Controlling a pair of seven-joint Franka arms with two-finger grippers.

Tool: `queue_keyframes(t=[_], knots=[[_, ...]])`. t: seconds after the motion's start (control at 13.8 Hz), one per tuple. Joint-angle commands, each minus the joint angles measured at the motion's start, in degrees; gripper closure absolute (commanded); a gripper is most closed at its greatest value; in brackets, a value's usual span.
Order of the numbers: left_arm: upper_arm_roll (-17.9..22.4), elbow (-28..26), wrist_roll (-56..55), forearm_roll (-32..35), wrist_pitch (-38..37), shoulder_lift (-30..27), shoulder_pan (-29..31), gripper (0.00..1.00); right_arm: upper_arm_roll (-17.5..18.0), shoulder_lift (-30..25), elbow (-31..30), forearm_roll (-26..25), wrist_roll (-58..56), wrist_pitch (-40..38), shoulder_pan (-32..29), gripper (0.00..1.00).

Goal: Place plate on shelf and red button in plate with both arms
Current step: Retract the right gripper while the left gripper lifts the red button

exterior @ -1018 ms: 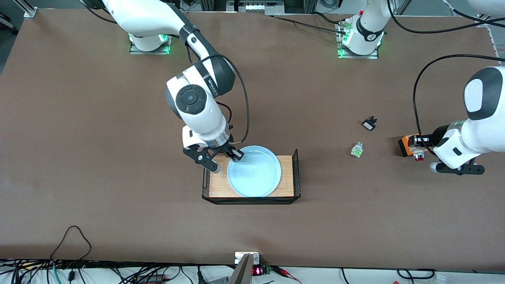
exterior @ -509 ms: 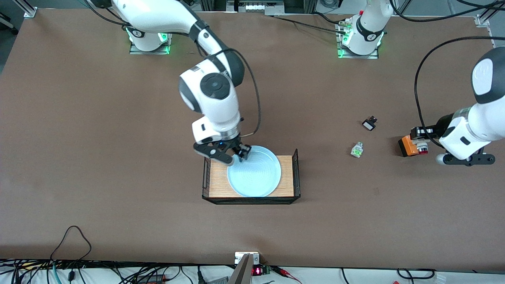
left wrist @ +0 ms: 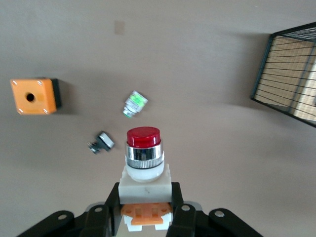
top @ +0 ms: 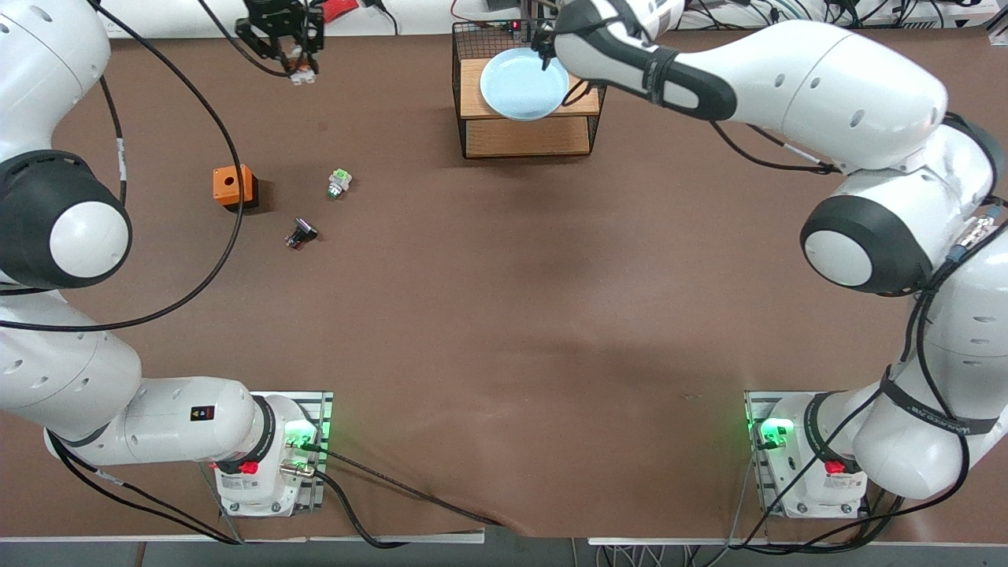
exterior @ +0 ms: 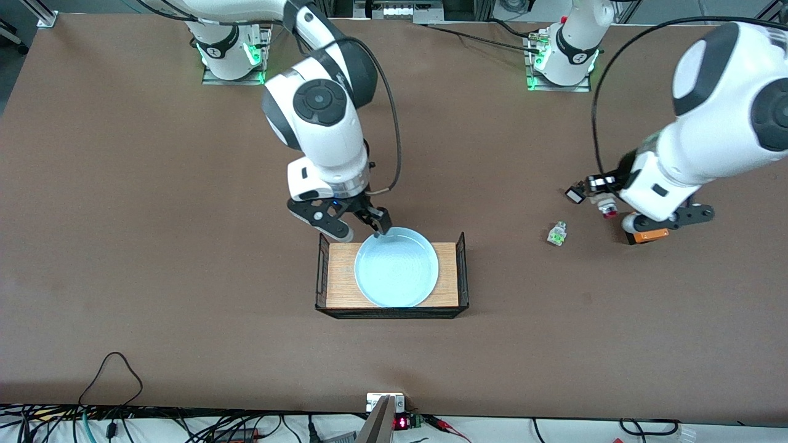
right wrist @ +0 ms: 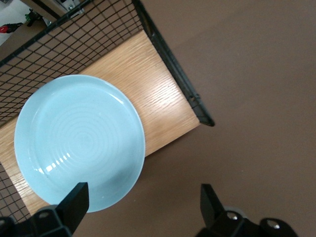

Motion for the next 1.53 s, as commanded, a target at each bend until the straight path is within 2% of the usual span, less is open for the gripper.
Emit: queue_keyframes(t=[0.0,0.07,0.22,0.36,0.58,0.8,0.95,1.02,1.16,1.31,1.38,1.45], knots=[[-3.8,0.1,-6.8,0.3,-0.3,0.1,0.3,0.91,0.1,-2.9,2.2,0.6,-11.0,-8.3,-3.1,0.0],[-5.0,0.3,-9.7,0.3,0.2,0.5,-0.2,0.91,0.2,-2.9,5.0,0.6,-16.4,-12.1,-4.7,0.0],[-5.2,4.3,-17.8,0.8,1.2,4.4,-2.8,0.91,0.3,-3.1,8.4,0.7,-23.7,-18.4,-7.9,0.0],[-4.8,8.9,-20.4,1.1,1.3,8.7,-3.1,0.91,0.4,-4.3,9.1,1.1,-31.7,-22.3,-12.3,0.0],[-4.7,9.0,-25.3,0.9,7.5,8.6,-1.9,0.91,0.2,-6.8,9.1,0.6,-49.2,-27.3,-18.7,0.0],[-4.6,9.2,-35.1,1.1,8.3,9.3,-5.5,0.91,0.4,-8.5,9.1,0.8,-58.9,-31.5,-24.0,0.0],[-3.4,9.4,-39.0,1.2,8.5,10.0,-8.9,0.91,0.4,-10.5,9.1,0.5,-59.6,-33.6,-24.4,0.0],[-3.4,9.7,-40.3,1.8,8.4,10.3,-10.2,0.91,0.4,-11.0,9.2,-1.8,-59.6,-34.8,-23.7,0.0],[-3.3,10.0,-42.5,2.5,8.4,11.3,-13.1,0.91,1.6,-14.0,8.7,-10.6,-58.9,-37.8,-20.6,0.0],[-3.2,10.1,-44.0,2.8,8.5,13.4,-16.4,0.91,1.5,-13.0,8.0,-19.6,-59.4,-42.4,-15.9,0.0],[-3.1,11.4,-44.6,4.1,8.5,14.9,-18.2,0.91,1.5,-12.6,8.3,-19.5,-58.9,-42.5,-14.8,0.0],[-3.2,14.1,-46.7,5.6,8.5,17.3,-20.0,0.91,1.0,-12.5,8.3,-15.2,-58.8,-41.2,-15.5,0.0]])
